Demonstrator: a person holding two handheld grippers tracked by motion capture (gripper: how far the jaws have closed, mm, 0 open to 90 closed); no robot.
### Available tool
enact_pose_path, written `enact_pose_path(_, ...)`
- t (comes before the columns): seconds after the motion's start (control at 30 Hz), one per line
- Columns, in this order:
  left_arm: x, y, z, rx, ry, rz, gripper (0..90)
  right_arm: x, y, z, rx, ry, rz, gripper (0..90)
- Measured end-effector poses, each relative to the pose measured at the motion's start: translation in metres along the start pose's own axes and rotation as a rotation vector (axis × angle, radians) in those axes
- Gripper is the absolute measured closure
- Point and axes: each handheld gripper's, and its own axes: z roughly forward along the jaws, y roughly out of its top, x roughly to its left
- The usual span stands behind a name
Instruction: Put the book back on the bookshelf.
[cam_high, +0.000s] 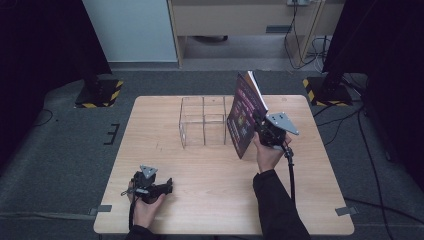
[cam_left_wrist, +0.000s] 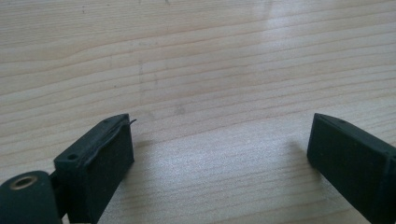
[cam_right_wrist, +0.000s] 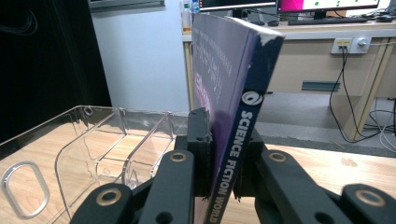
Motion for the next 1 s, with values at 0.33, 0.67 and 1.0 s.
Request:
enact_pose_path(0.33, 0.0, 0.0, 0.0, 0.0, 0.0, 0.0, 6.2, 0.005, -0.001, -0.0018, -0.014, -0.032, -0.015, 81.7)
enact_pose_path(0.67, 0.0, 0.0, 0.0, 0.0, 0.0, 0.0, 6.2, 0.007, -0.0015, -0.004, -0.022, -0.055, -0.026, 81.7)
enact_pose_path(1.0, 0.0, 0.0, 0.0, 0.0, 0.0, 0.0, 6.2, 0.0035, -0.002, -0.0047, -0.007, -0.043, -0.037, 78.0)
